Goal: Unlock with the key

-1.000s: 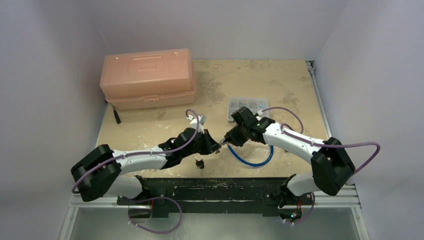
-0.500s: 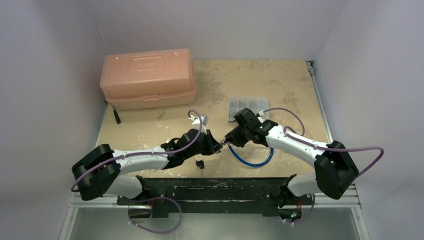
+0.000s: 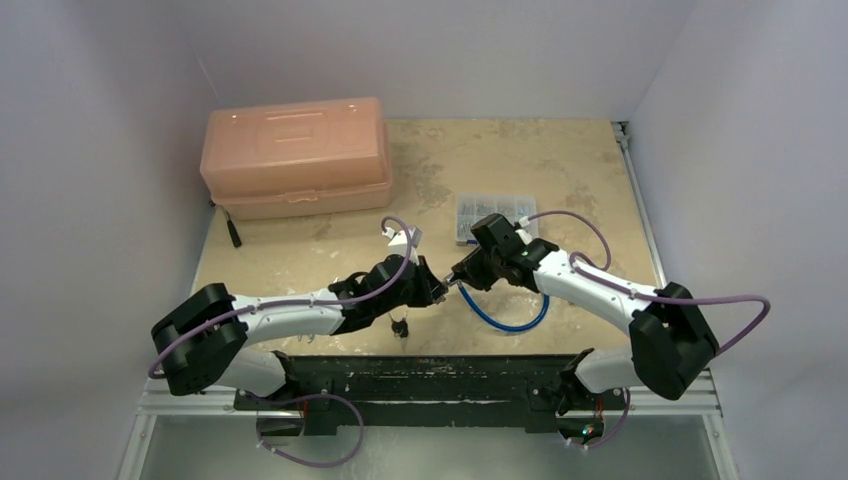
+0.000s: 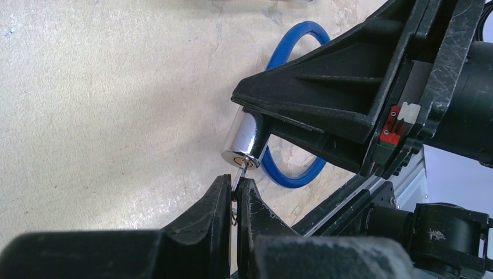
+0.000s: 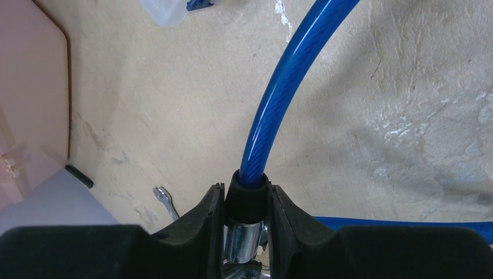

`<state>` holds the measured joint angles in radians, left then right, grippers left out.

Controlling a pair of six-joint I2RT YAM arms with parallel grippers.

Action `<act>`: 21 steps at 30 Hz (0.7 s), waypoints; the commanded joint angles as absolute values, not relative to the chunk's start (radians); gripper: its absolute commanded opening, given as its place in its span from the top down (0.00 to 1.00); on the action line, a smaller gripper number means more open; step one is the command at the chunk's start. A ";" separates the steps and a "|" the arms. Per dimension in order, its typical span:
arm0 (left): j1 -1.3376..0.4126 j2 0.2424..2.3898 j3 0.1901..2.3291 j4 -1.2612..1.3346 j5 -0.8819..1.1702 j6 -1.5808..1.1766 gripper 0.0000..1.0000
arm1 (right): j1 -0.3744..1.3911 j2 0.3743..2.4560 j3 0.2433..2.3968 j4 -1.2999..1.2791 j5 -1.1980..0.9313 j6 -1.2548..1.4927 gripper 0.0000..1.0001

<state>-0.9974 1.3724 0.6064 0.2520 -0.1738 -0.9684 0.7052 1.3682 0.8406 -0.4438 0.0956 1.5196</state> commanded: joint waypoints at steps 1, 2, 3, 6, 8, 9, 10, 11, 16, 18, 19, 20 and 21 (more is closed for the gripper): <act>-0.993 1.397 0.673 0.306 -0.253 -0.963 1.00 | 0.738 1.359 0.870 -0.377 -0.063 1.474 1.00; -0.992 1.398 0.675 0.306 -0.257 -0.962 1.00 | 0.738 1.361 0.872 -0.377 -0.066 1.468 1.00; -0.993 1.399 0.674 0.309 -0.260 -0.958 1.00 | 0.738 1.362 0.875 -0.377 -0.069 1.462 1.00; -0.992 1.405 0.672 0.329 -0.264 -0.950 1.00 | 0.738 1.370 0.895 -0.399 -0.071 1.443 1.00; -0.992 1.409 0.666 0.345 -0.261 -0.943 1.00 | 0.738 1.377 0.912 -0.415 -0.073 1.424 1.00; -0.994 1.410 0.662 0.355 -0.259 -0.937 1.00 | 0.738 1.380 0.920 -0.423 -0.074 1.416 1.00; -0.995 1.411 0.659 0.365 -0.258 -0.929 1.00 | 0.738 1.382 0.926 -0.430 -0.075 1.408 1.00; -0.994 1.411 0.656 0.370 -0.256 -0.921 1.00 | 0.737 1.382 0.931 -0.437 -0.075 1.402 1.00; -0.996 1.403 0.655 0.356 -0.256 -0.867 1.00 | 0.738 1.384 0.944 -0.458 -0.069 1.387 1.00; -0.996 1.393 0.655 0.342 -0.255 -0.850 1.00 | 0.737 1.381 0.949 -0.464 -0.064 1.385 1.00; -0.996 1.390 0.655 0.337 -0.250 -0.841 1.00 | 0.738 1.381 0.949 -0.467 -0.060 1.385 1.00; -0.996 1.387 0.657 0.334 -0.245 -0.831 1.00 | 0.738 1.377 0.950 -0.469 -0.054 1.384 1.00; -0.996 1.386 0.659 0.329 -0.238 -0.820 1.00 | 0.738 1.375 0.947 -0.470 -0.048 1.386 1.00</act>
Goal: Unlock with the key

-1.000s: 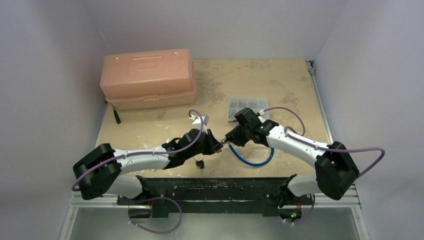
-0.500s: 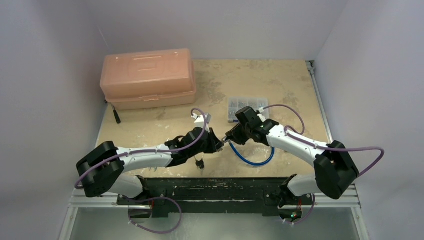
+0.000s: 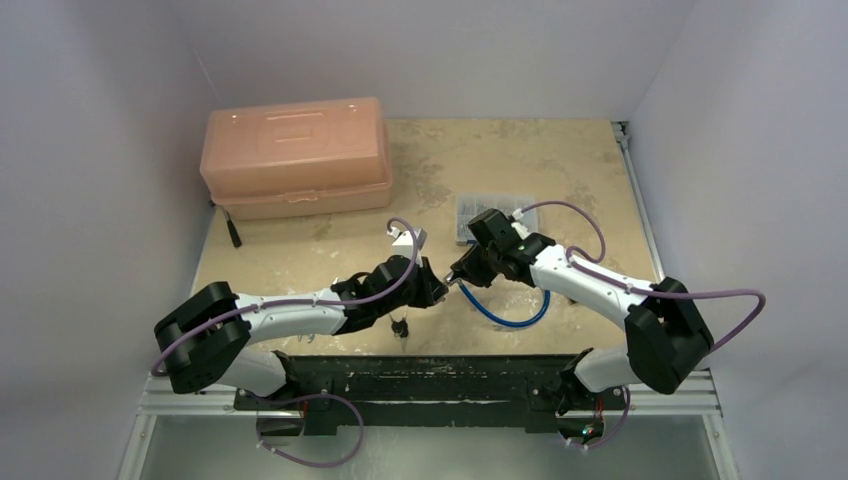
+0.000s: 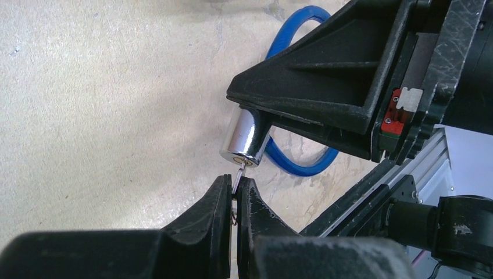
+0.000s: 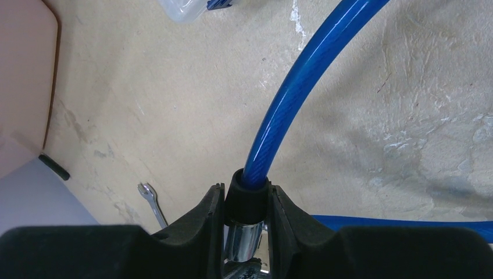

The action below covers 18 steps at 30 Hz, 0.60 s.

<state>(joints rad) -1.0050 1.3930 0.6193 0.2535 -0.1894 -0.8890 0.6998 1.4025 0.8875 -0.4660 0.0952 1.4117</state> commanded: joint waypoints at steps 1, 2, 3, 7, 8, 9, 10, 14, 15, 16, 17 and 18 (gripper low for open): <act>-0.996 1.385 0.665 0.324 -0.235 -0.809 1.00 | 0.738 1.373 0.944 -0.471 -0.044 1.391 1.00; -0.996 1.385 0.668 0.320 -0.230 -0.798 1.00 | 0.738 1.370 0.940 -0.471 -0.040 1.397 1.00; -0.996 1.385 0.672 0.316 -0.227 -0.790 1.00 | 0.738 1.368 0.936 -0.471 -0.034 1.403 1.00; -0.996 1.375 0.676 0.303 -0.215 -0.757 1.00 | 0.738 1.354 0.922 -0.471 -0.008 1.433 1.00; -0.996 1.370 0.674 0.302 -0.212 -0.746 1.00 | 0.738 1.351 0.921 -0.473 -0.004 1.438 1.00; -0.996 1.365 0.672 0.301 -0.207 -0.734 1.00 | 0.738 1.349 0.922 -0.476 0.015 1.448 1.00; -0.996 1.361 0.673 0.297 -0.203 -0.721 1.00 | 0.737 1.348 0.921 -0.479 0.024 1.456 1.00; -0.996 1.348 0.676 0.282 -0.176 -0.662 1.00 | 0.738 1.350 0.920 -0.482 0.034 1.484 1.00; -0.996 1.346 0.677 0.283 -0.168 -0.645 1.00 | 0.738 1.350 0.921 -0.485 0.034 1.489 1.00; -0.996 1.344 0.679 0.281 -0.162 -0.630 1.00 | 0.738 1.350 0.924 -0.489 0.035 1.492 1.00; -0.996 1.343 0.682 0.280 -0.155 -0.616 1.00 | 0.738 1.349 0.926 -0.495 0.036 1.496 1.00; -0.996 1.344 0.684 0.279 -0.150 -0.602 1.00 | 0.738 1.347 0.929 -0.500 0.041 1.498 1.00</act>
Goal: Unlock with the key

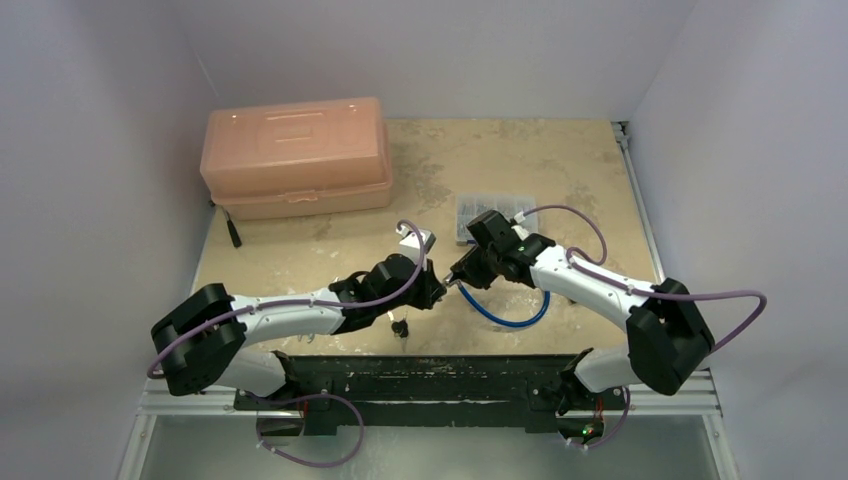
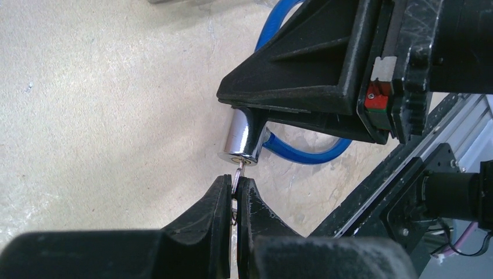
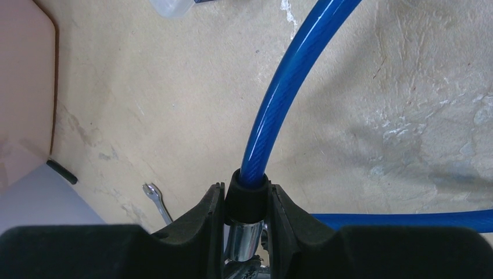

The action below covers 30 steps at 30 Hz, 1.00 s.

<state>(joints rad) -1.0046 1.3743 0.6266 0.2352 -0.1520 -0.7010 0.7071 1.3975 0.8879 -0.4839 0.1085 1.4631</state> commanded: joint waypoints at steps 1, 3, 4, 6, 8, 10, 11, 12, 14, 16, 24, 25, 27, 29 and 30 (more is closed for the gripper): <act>-0.996 1.346 0.687 0.281 -0.145 -0.588 1.00 | 0.738 1.345 0.931 -0.505 0.043 1.501 1.00; -0.996 1.354 0.690 0.291 -0.136 -0.559 1.00 | 0.738 1.341 0.933 -0.508 0.044 1.506 1.00; -0.996 1.360 0.694 0.296 -0.128 -0.543 1.00 | 0.738 1.341 0.934 -0.511 0.042 1.508 1.00; -0.996 1.374 0.704 0.303 -0.113 -0.508 1.00 | 0.737 1.343 0.943 -0.526 0.042 1.509 1.00; -0.997 1.385 0.713 0.303 -0.110 -0.470 1.00 | 0.738 1.347 0.958 -0.552 0.043 1.509 1.00; -0.998 1.393 0.725 0.293 -0.116 -0.434 1.00 | 0.738 1.350 0.969 -0.564 0.036 1.509 1.00; -0.999 1.397 0.734 0.281 -0.145 -0.422 1.00 | 0.738 1.350 0.972 -0.563 0.024 1.508 1.00; -1.001 1.403 0.746 0.258 -0.176 -0.416 1.00 | 0.737 1.349 0.972 -0.561 0.007 1.508 1.00; -1.012 1.412 0.771 0.223 -0.235 -0.392 1.00 | 0.738 1.346 0.975 -0.563 0.002 1.513 1.00; -1.037 1.410 0.776 0.220 -0.303 -0.354 1.00 | 0.738 1.343 0.983 -0.572 0.002 1.515 1.00; -1.125 1.418 0.792 0.242 -0.467 -0.095 1.00 | 0.737 1.324 0.987 -0.583 0.005 1.534 1.00; -1.127 1.413 0.789 0.250 -0.472 -0.069 1.00 | 0.738 1.322 0.989 -0.586 0.005 1.538 1.00; -1.127 1.395 0.766 0.281 -0.458 -0.018 1.00 | 0.738 1.316 0.992 -0.592 0.006 1.547 1.00; -1.137 1.358 0.709 0.378 -0.409 0.069 1.00 | 0.738 1.310 0.993 -0.594 0.006 1.549 1.00; -1.147 1.337 0.671 0.442 -0.396 0.118 1.00 | 0.738 1.308 0.994 -0.594 0.005 1.550 1.00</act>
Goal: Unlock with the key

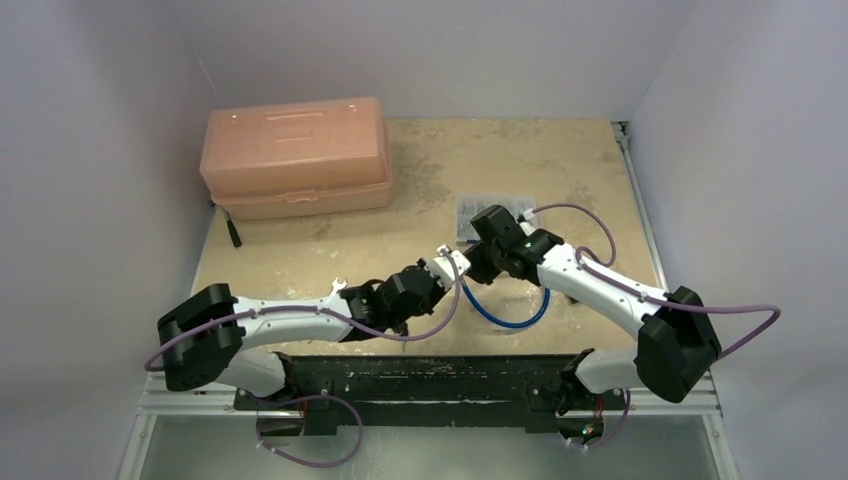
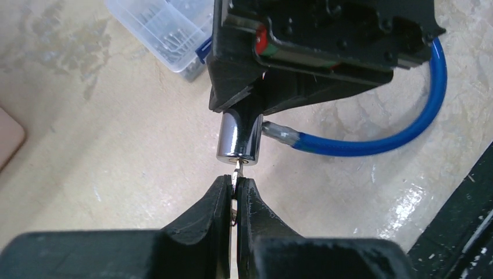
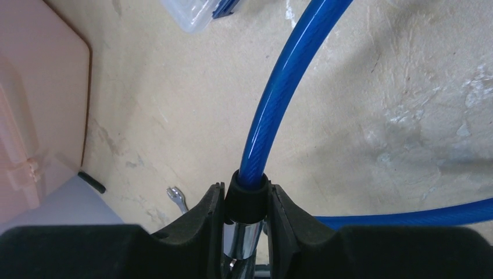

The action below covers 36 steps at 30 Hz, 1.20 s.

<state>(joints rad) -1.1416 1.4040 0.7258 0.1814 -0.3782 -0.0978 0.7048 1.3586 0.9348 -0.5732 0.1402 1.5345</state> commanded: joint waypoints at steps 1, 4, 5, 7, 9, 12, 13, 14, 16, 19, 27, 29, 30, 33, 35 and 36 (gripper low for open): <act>-1.159 1.316 0.636 0.501 -0.386 0.170 1.00 | 0.737 1.306 0.994 -0.593 0.004 1.551 1.00; -1.186 1.285 0.574 0.582 -0.380 0.304 1.00 | 0.738 1.300 0.990 -0.587 0.002 1.555 1.00; -1.187 1.286 0.573 0.580 -0.386 0.327 1.00 | 0.738 1.298 0.988 -0.585 0.002 1.557 1.00; -1.190 1.295 0.579 0.561 -0.390 0.364 1.00 | 0.738 1.298 0.986 -0.581 0.002 1.560 1.00; -1.202 1.302 0.574 0.564 -0.395 0.410 1.00 | 0.738 1.298 0.986 -0.580 0.002 1.561 1.00; -1.227 1.310 0.543 0.609 -0.440 0.493 1.00 | 0.738 1.296 0.983 -0.576 0.002 1.564 1.00; -1.232 1.314 0.536 0.617 -0.447 0.514 1.00 | 0.738 1.296 0.982 -0.574 0.002 1.566 1.00; -1.235 1.316 0.529 0.623 -0.454 0.538 1.00 | 0.738 1.296 0.981 -0.574 0.002 1.565 1.00; -1.244 1.324 0.521 0.624 -0.466 0.591 1.00 | 0.738 1.297 0.980 -0.574 0.006 1.565 1.00; -1.267 1.335 0.506 0.625 -0.491 0.688 1.00 | 0.738 1.299 0.980 -0.575 0.010 1.563 1.00; -1.278 1.281 0.565 0.439 -0.435 0.643 0.53 | 0.735 1.301 0.979 -0.575 0.035 1.562 1.00; -1.276 1.233 0.554 0.414 -0.393 0.599 0.18 | 0.735 1.302 0.978 -0.575 0.042 1.562 1.00; -1.277 1.208 0.545 0.412 -0.386 0.573 0.11 | 0.736 1.303 0.977 -0.575 0.046 1.562 1.00; -1.276 1.129 0.523 0.404 -0.376 0.478 0.06 | 0.736 1.308 0.978 -0.574 0.051 1.559 1.00; -1.275 1.070 0.504 0.398 -0.360 0.405 0.04 | 0.736 1.312 0.980 -0.574 0.051 1.557 1.00; -1.273 1.039 0.495 0.401 -0.358 0.370 0.03 | 0.736 1.313 0.982 -0.572 0.051 1.556 1.00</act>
<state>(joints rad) -1.2720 1.1477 0.5179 0.3946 -0.4061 0.5323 0.7330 1.3209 0.9497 -0.5751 0.0525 1.5654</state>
